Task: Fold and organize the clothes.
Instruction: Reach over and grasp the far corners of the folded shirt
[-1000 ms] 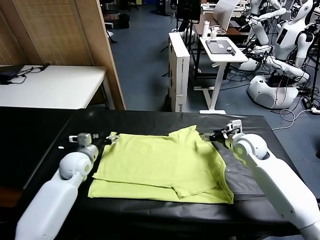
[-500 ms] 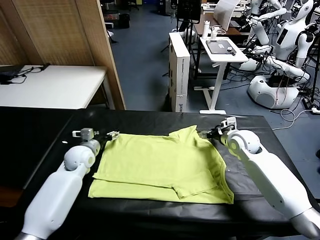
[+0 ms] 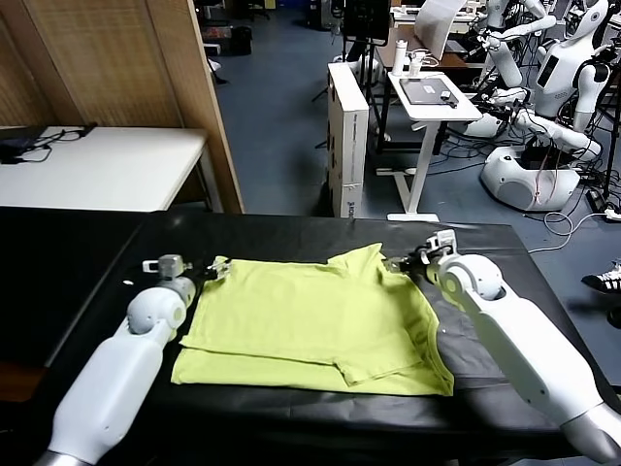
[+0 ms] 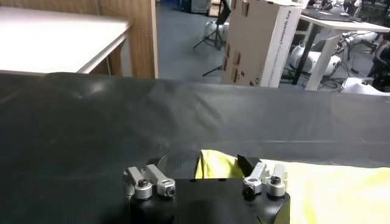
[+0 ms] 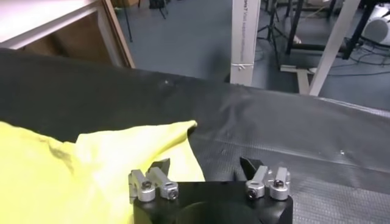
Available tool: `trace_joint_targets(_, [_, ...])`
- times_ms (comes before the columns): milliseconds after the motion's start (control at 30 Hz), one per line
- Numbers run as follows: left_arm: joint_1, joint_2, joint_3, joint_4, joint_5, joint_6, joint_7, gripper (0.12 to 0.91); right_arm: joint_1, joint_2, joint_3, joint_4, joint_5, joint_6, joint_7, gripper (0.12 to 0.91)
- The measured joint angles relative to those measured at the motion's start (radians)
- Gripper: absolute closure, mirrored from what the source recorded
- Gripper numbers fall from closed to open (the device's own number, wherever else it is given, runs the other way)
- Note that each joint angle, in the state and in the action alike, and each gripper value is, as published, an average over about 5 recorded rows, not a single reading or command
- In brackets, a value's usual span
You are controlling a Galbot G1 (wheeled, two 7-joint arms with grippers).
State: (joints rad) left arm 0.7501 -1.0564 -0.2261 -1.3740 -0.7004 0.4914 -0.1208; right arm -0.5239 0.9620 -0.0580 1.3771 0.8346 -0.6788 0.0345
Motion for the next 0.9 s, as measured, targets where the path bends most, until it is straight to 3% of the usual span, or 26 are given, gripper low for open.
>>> trace_joint_targets(267, [0.001,-0.002,0.009,-0.01,0.003,-0.001,0.007,0.342,0.004,0.005,-0.007,-0.006,-0.007,0.003,-0.006,0.382])
trace_joint_targets(533, [-0.003,-0.003,0.02,-0.015,0.006,-0.003,0.016,0.638,0.006,0.014,-0.011,-0.023,-0.021,0.011,-0.013,0.537])
trace_joint_targets(667, [-0.005,-0.003,0.023,-0.012,0.009,-0.004,0.021,0.781,0.008,0.02,-0.013,-0.029,-0.025,0.015,-0.016,0.658])
trace_joint_targets(767, [-0.005,-0.003,0.024,-0.011,0.015,-0.004,0.026,0.808,0.008,0.024,-0.014,-0.029,-0.029,0.023,-0.02,0.779])
trace_joint_targets(900, [-0.005,-0.005,0.025,-0.01,0.021,-0.008,0.027,0.819,0.005,0.028,-0.01,-0.028,-0.032,0.047,-0.024,0.868])
